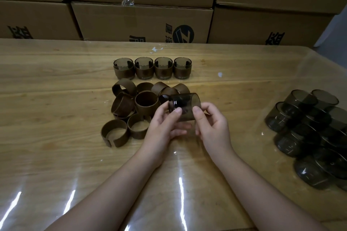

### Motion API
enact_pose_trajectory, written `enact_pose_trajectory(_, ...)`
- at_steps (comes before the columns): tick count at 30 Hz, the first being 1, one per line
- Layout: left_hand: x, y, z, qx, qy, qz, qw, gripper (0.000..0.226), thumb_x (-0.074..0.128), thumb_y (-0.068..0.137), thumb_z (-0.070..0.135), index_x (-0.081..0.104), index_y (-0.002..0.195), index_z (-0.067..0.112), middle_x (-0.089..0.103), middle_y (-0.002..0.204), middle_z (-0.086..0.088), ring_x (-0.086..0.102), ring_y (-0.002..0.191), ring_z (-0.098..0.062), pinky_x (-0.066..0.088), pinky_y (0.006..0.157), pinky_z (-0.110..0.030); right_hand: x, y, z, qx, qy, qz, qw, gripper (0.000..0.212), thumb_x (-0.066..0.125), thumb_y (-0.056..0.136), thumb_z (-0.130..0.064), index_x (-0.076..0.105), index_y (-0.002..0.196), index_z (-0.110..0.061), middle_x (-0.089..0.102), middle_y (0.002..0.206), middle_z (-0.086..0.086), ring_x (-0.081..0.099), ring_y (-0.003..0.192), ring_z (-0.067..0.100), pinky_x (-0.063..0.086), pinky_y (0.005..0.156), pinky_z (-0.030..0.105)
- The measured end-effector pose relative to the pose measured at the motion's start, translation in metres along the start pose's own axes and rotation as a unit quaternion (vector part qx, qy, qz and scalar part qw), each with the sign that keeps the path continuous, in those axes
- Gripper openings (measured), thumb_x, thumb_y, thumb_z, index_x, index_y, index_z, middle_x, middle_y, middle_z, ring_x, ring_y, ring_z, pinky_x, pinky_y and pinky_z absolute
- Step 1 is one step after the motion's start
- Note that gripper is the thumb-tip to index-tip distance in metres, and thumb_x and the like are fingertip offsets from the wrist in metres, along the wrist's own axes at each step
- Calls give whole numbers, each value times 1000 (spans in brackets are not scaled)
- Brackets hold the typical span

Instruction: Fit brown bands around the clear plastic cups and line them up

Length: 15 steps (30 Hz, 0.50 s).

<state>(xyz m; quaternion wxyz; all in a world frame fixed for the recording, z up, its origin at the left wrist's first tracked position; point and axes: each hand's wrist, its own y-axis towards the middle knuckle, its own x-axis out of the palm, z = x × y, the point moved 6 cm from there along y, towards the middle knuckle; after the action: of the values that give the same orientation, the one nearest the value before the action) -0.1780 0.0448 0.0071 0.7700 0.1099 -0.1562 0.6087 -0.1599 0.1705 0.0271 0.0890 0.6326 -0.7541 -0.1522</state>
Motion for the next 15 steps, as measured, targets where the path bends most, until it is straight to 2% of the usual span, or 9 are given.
enact_pose_trajectory(3,-2,2,-2,-3,-12,19,1000,67,63,73,43,50,129,8,72,103,-7,70,73,-18,55,62,-22,-2,3,2,-2,8,17,1000,10,59,95,-19,57,93,-29,64,73,-14,57,61,0,43,54,13)
enact_pose_trajectory(4,-3,3,-1,-1,-8,20,1000,68,61,73,46,51,128,8,72,101,-6,70,72,-17,54,61,-21,-2,5,3,4,4,15,1000,6,59,92,-29,56,97,-31,66,86,-3,59,69,4,46,60,17)
enact_pose_trajectory(6,-2,3,-1,-1,3,14,1000,64,59,78,50,54,126,9,73,100,-6,70,72,-18,54,62,-21,-1,7,9,21,-7,4,1000,26,57,82,-50,54,103,-36,61,108,14,58,81,20,48,69,29)
enact_pose_trajectory(7,-2,2,-1,-1,7,13,1000,61,60,81,52,55,126,10,73,102,-8,70,72,-18,54,62,-21,0,9,11,30,-8,-3,1000,35,54,77,-57,53,107,-38,59,114,15,57,83,24,48,72,33)
enact_pose_trajectory(9,-2,2,-1,-3,16,16,1000,59,56,82,52,56,124,11,72,104,-10,70,71,-20,54,61,-22,3,11,13,42,4,-22,999,45,52,73,-62,50,113,-41,58,117,5,60,86,22,50,73,33)
enact_pose_trajectory(11,-3,2,-2,-2,28,16,999,61,53,80,53,55,125,12,72,104,-12,70,72,-21,53,61,-23,6,13,17,54,21,-47,997,49,51,73,-65,50,117,-42,60,115,-5,65,90,9,51,72,23)
enact_pose_trajectory(13,-3,2,-2,1,38,13,999,71,56,76,59,53,127,11,71,106,-15,70,74,-22,53,62,-23,8,14,19,62,25,-61,996,49,50,73,-66,52,116,-42,63,114,-6,66,89,-1,49,69,15)
enact_pose_trajectory(15,-3,2,-2,4,43,9,999,76,57,71,62,53,128,11,71,107,-15,71,75,-23,54,62,-23,8,14,21,69,22,-69,995,50,50,73,-66,53,116,-41,65,115,0,67,89,4,49,68,15)
